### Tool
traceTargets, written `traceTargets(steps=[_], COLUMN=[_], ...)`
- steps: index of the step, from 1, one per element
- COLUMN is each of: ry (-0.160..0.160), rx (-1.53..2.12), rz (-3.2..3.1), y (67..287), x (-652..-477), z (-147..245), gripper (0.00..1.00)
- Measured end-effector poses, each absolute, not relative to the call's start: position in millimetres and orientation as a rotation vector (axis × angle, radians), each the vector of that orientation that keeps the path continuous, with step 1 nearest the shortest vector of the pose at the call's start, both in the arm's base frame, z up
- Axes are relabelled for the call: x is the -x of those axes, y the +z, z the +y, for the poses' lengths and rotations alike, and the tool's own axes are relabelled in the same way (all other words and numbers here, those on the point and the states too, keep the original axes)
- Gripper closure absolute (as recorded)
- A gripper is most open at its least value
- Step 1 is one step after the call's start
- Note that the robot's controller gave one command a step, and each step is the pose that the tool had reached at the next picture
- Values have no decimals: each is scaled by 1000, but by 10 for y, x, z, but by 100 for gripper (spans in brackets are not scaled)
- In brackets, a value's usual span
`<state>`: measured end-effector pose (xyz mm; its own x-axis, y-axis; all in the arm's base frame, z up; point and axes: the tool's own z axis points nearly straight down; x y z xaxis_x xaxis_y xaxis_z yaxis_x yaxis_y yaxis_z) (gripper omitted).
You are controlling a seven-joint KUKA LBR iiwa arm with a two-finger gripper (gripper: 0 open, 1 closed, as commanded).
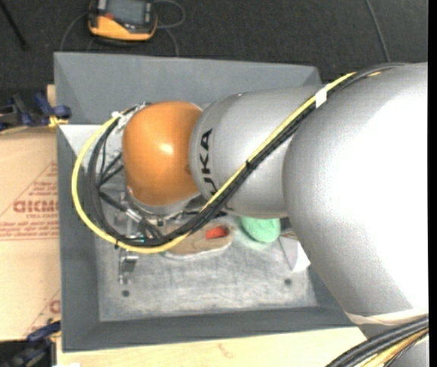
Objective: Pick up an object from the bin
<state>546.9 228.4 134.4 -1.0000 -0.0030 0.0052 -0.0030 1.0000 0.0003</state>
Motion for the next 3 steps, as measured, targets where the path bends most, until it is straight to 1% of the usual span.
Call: traceTargets(steps=[1,2,3], ry=[-3,-5,1], rx=[1,48,-32], rz=[-3144,-3145,-3145], y=[1389,1068,866], x=[-5492,-5436,-5701], z=[2276,1745,1386], gripper=[0,0,0])
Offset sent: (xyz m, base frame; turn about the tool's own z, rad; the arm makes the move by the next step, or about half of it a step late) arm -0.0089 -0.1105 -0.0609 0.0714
